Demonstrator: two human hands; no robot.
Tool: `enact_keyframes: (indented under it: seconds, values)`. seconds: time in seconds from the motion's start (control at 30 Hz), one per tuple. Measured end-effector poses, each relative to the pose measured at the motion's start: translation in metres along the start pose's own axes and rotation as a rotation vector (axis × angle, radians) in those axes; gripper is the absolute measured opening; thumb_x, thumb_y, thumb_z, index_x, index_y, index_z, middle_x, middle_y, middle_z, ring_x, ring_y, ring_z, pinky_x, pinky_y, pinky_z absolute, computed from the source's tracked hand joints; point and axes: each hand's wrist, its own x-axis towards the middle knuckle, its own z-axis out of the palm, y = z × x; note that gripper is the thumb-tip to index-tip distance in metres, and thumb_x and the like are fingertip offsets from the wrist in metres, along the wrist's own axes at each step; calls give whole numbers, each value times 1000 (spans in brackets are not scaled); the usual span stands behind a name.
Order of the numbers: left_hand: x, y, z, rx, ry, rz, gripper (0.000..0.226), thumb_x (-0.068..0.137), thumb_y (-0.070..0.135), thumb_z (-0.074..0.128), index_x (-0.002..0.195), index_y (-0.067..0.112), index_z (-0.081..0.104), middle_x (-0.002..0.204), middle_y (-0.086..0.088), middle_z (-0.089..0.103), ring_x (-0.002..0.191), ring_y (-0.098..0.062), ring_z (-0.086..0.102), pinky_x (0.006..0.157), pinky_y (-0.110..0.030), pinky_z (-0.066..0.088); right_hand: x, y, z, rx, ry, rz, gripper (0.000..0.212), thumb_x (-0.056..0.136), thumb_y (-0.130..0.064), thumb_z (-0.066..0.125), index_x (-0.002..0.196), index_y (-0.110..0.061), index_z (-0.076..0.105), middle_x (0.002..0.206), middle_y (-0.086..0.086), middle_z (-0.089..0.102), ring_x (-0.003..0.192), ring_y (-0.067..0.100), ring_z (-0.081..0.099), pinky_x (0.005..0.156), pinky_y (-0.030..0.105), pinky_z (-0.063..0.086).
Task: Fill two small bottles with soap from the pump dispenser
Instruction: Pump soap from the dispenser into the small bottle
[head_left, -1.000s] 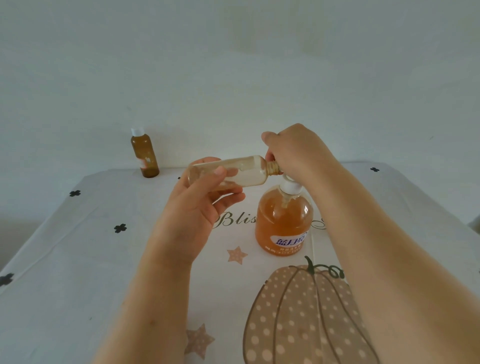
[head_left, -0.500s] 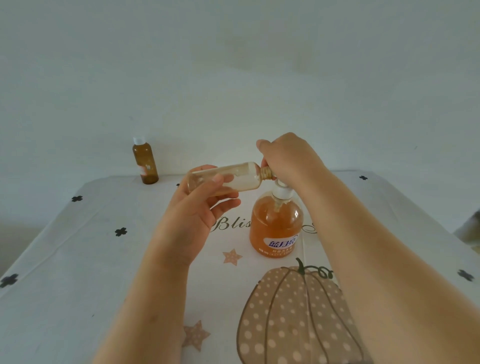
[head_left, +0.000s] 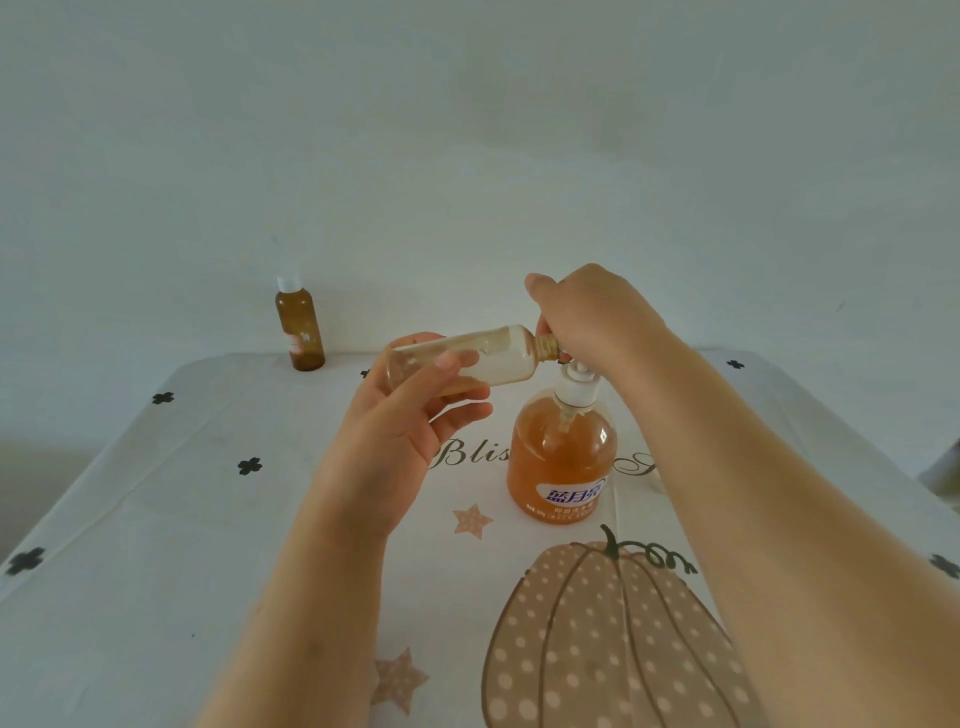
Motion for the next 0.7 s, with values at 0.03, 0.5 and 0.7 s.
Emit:
enact_keyframes:
  seconds: [0.03,0.5,0.7]
  values:
    - [0,0,0,11,1,0,37,85,22,66,117,7,57,105,-12,71,89,-26,69,78,-33,57,1,2,1,10,-2,-2,52,102,-45,36,97,-8,72,71,4,69,59,21,60,74,35,51]
    - [2,-3,-2,-28,26,-33,24,83,21,67,105,11,64,99,-13,72,83,-25,70,74,-33,58,2,10,11,69,0,13,48,102,-37,37,100,-4,73,75,5,65,66,22,57,66,32,44]
    - [2,-2,-1,-10,25,-37,29,84,23,67,110,12,61,101,-12,72,84,-24,71,74,-32,58,0,6,10,55,-15,17,48,102,-39,38,100,-5,73,70,3,64,60,20,56,64,31,44]
